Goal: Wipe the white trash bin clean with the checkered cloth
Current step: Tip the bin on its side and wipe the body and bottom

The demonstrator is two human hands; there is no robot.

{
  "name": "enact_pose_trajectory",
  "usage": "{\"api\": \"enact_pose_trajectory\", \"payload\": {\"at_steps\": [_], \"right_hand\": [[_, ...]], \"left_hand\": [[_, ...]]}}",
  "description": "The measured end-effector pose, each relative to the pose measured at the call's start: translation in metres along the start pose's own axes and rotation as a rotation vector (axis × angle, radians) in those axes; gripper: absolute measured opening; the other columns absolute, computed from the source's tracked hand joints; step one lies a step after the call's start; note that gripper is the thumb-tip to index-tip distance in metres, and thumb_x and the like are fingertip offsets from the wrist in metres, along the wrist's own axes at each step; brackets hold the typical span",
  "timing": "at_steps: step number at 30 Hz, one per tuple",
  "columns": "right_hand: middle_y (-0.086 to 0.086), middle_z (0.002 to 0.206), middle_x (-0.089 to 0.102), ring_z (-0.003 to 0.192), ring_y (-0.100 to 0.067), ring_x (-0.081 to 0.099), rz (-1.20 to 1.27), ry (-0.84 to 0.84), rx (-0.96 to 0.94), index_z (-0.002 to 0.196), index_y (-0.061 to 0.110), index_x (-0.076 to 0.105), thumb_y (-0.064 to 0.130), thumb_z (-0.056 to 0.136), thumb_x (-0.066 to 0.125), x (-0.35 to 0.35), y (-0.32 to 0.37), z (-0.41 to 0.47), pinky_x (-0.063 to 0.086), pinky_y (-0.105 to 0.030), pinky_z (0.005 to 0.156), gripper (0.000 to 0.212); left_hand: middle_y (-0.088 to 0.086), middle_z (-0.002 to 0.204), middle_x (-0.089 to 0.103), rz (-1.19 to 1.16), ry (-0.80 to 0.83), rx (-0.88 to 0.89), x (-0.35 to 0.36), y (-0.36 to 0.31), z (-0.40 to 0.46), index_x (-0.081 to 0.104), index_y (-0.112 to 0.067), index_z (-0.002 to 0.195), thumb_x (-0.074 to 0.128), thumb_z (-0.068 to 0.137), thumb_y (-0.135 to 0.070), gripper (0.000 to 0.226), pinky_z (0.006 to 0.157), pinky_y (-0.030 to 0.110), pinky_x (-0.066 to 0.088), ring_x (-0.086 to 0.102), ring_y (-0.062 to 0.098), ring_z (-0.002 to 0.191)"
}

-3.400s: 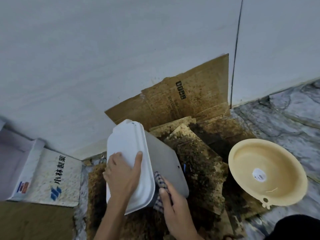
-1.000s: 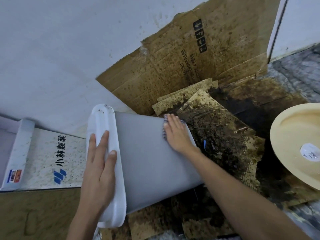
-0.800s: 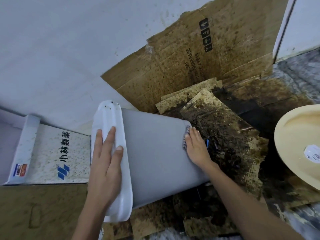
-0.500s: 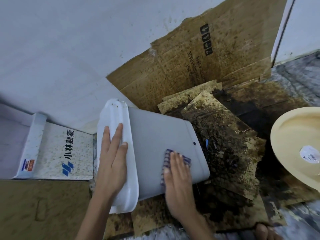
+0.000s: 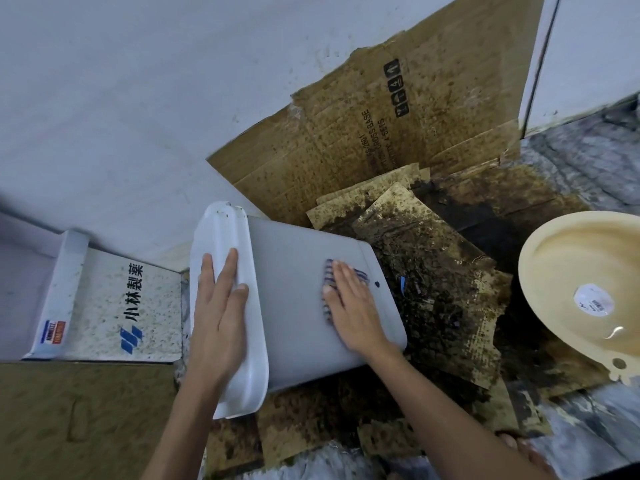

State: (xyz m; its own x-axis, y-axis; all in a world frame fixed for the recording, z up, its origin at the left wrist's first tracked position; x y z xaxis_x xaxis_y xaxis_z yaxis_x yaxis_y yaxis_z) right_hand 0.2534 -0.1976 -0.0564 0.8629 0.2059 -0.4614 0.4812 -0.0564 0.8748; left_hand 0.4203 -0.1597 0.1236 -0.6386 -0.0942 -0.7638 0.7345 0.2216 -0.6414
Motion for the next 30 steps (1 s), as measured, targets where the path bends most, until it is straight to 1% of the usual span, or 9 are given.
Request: {"api": "enact_pose_trajectory", "payload": {"at_steps": [4, 7, 10, 14, 17, 20, 23, 27, 30], "right_hand": [[0.016, 0.158, 0.006, 0.15, -0.007, 0.006, 0.069, -0.066, 0.14, 0.156, 0.02, 0.017, 0.049, 0.104, 0.023, -0.005, -0.045, -0.035, 0.007, -0.038, 0.123, 0.06], [0.013, 0.161, 0.011, 0.149, -0.001, 0.004, 0.093, -0.121, 0.04, 0.155, 0.022, 0.018, 0.058, 0.098, 0.007, 0.0, 0.0, -0.076, 0.005, -0.037, 0.123, 0.068], [0.016, 0.162, 0.002, 0.147, 0.003, -0.007, 0.069, -0.049, -0.091, 0.155, 0.027, 0.009, 0.061, 0.093, -0.011, 0.009, 0.073, -0.1, -0.005, -0.03, 0.121, 0.073], [0.014, 0.164, 0.007, 0.148, 0.001, -0.002, 0.076, 0.002, -0.207, 0.156, 0.028, 0.012, 0.05, 0.101, 0.007, 0.012, 0.113, -0.06, -0.003, -0.03, 0.122, 0.059], [0.011, 0.164, 0.008, 0.149, -0.003, 0.0, 0.058, -0.006, -0.165, 0.157, 0.028, 0.011, 0.046, 0.104, 0.02, 0.005, 0.083, -0.017, 0.0, -0.033, 0.122, 0.056], [0.011, 0.164, 0.006, 0.149, -0.003, -0.001, 0.005, -0.026, -0.034, 0.157, 0.027, 0.009, 0.049, 0.104, 0.019, -0.002, 0.015, 0.001, 0.002, -0.036, 0.123, 0.058], [0.004, 0.164, 0.013, 0.15, -0.008, 0.005, -0.015, -0.08, 0.109, 0.156, 0.021, 0.015, 0.046, 0.104, 0.022, -0.008, -0.058, -0.006, 0.008, -0.038, 0.123, 0.059], [-0.001, 0.162, 0.024, 0.149, -0.011, 0.016, 0.16, -0.171, 0.238, 0.154, 0.015, 0.027, 0.039, 0.105, 0.032, -0.01, -0.112, -0.034, 0.009, -0.031, 0.122, 0.054], [-0.007, 0.154, 0.04, 0.143, -0.017, 0.033, 0.275, -0.31, 0.328, 0.147, 0.008, 0.041, 0.022, 0.105, 0.039, -0.013, -0.128, -0.055, 0.017, -0.021, 0.116, 0.044]], "left_hand": [[-0.03, 0.163, -0.001, 0.01, -0.012, 0.002, -0.002, 0.003, -0.002, 0.026, -0.056, 0.15, 0.031, 0.102, -0.044, 0.049, 0.112, 0.025, 0.008, 0.005, -0.011, 0.146], [-0.032, 0.162, -0.001, 0.022, -0.011, -0.008, -0.001, 0.001, -0.002, 0.025, -0.059, 0.149, 0.028, 0.096, -0.051, 0.053, 0.111, 0.025, 0.009, 0.004, -0.011, 0.146], [-0.032, 0.162, -0.001, 0.018, -0.007, -0.001, 0.0, 0.001, -0.001, 0.025, -0.059, 0.149, 0.028, 0.097, -0.051, 0.053, 0.111, 0.025, 0.009, 0.004, -0.011, 0.146], [-0.029, 0.163, 0.0, 0.031, -0.012, 0.003, 0.002, -0.001, -0.001, 0.025, -0.058, 0.149, 0.029, 0.096, -0.049, 0.054, 0.113, 0.024, 0.008, 0.003, -0.01, 0.148], [-0.03, 0.163, 0.0, 0.031, -0.015, 0.007, 0.003, -0.004, -0.001, 0.026, -0.057, 0.149, 0.029, 0.096, -0.05, 0.054, 0.114, 0.026, 0.007, 0.002, -0.01, 0.148], [-0.033, 0.162, -0.001, 0.046, -0.015, 0.01, 0.003, -0.002, -0.001, 0.025, -0.061, 0.148, 0.03, 0.098, -0.049, 0.051, 0.112, 0.027, 0.008, 0.004, -0.01, 0.147], [-0.03, 0.163, -0.001, 0.057, -0.016, 0.013, 0.002, 0.001, 0.0, 0.025, -0.057, 0.15, 0.033, 0.106, -0.04, 0.048, 0.112, 0.023, 0.006, 0.003, -0.008, 0.148], [-0.03, 0.163, 0.0, 0.061, -0.022, 0.011, 0.001, 0.003, 0.0, 0.025, -0.056, 0.15, 0.031, 0.101, -0.045, 0.052, 0.111, 0.024, 0.008, 0.006, -0.013, 0.143], [-0.029, 0.163, 0.001, 0.071, -0.024, 0.016, 0.0, 0.003, 0.0, 0.025, -0.056, 0.151, 0.032, 0.102, -0.044, 0.051, 0.112, 0.025, 0.01, 0.008, -0.012, 0.142]]}}
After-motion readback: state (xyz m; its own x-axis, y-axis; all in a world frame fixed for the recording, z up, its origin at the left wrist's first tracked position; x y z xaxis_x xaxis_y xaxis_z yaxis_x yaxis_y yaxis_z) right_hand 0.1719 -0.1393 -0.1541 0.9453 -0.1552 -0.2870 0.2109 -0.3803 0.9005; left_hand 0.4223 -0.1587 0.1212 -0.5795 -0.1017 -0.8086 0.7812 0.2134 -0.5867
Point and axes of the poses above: each hand's wrist, its own z-axis towards the middle knuckle, its own x-axis out of the palm, y = z × x, the point moved 9 cm from there along z, towards the middle knuckle
